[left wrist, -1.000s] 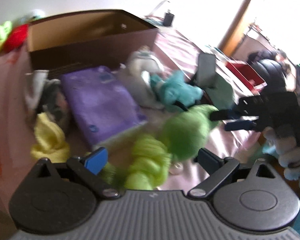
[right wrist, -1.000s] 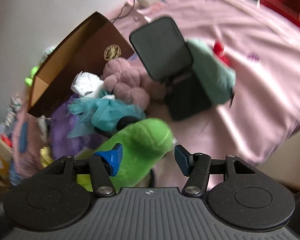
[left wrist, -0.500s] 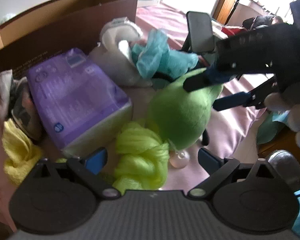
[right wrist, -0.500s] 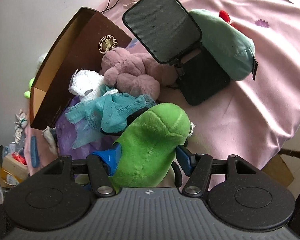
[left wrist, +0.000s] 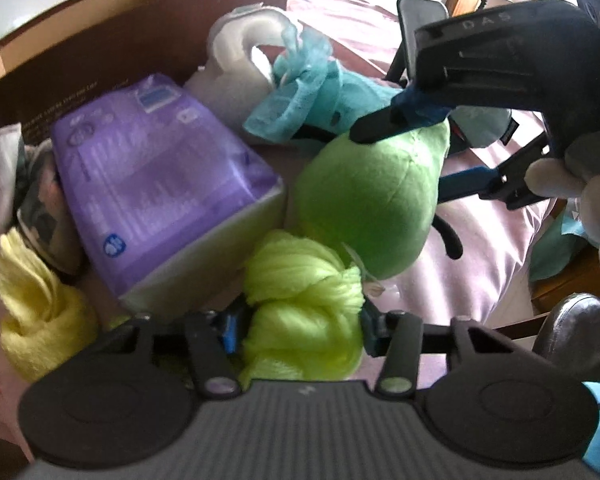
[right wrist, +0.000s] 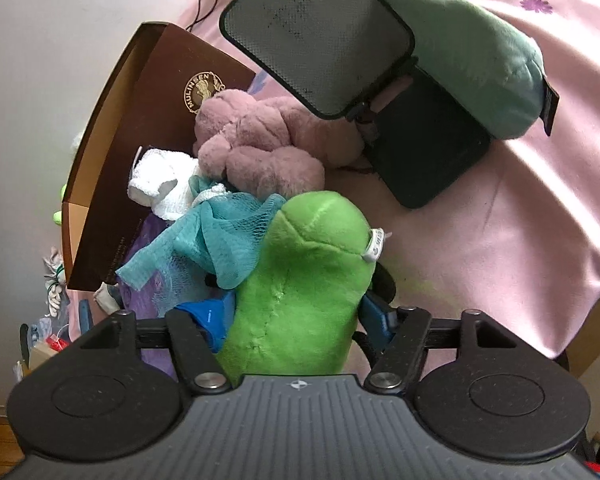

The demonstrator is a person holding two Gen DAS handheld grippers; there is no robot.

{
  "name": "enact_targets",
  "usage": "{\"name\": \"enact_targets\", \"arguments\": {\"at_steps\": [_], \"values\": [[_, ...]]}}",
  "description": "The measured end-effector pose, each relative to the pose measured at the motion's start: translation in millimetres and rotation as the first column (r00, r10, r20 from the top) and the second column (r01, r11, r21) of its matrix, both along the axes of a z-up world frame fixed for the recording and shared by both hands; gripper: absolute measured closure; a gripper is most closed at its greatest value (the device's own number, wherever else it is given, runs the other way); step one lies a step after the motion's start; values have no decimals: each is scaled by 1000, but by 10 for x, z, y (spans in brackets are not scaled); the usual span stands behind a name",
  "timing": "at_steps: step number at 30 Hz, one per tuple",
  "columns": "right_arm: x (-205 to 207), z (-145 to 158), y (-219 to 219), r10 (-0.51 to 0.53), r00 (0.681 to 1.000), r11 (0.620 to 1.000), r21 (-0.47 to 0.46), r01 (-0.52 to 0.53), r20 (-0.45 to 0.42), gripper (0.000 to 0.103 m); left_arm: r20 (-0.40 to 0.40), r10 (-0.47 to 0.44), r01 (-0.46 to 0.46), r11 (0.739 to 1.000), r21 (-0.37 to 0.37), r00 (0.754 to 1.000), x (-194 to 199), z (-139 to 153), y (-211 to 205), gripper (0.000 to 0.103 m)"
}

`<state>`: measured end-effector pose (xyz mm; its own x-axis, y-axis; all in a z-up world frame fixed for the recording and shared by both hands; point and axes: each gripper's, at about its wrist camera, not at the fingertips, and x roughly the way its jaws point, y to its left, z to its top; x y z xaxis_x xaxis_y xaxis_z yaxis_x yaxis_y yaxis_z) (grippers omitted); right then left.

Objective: Organize soft objects
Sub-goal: 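Close right gripper on green plush while left gripper closes on lime loofah, then lift both held items and carry them over the cardboard box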

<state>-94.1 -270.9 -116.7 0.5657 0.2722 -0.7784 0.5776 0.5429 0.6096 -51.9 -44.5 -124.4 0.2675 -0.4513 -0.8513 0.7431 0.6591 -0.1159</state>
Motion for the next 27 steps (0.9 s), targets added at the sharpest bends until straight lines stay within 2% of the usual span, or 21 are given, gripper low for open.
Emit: {"name": "enact_targets", "arguments": {"at_steps": [2,7,15,20,27], "values": [[-36,30,1,14,1000,1000,-10,-14,14,58,13,-13,13,1000,5,1000,-27,20,10,53],[-168,175,22,51,998,998,-50,-49,31,61,18,-44,45,998,-36,999,-93,151,115,53],[-294,329,-54,94,995,989,-115,-96,-25,60,27,-87,89,992,-86,996,-151,317,213,53],[-419,412,-145,55,998,979,-195,-58,-22,60,38,-91,95,989,-113,995,-179,415,214,53],[-524,720,-189,117,992,953,-287,-97,55,60,71,-100,114,964,-239,993,-218,771,288,53]]}}
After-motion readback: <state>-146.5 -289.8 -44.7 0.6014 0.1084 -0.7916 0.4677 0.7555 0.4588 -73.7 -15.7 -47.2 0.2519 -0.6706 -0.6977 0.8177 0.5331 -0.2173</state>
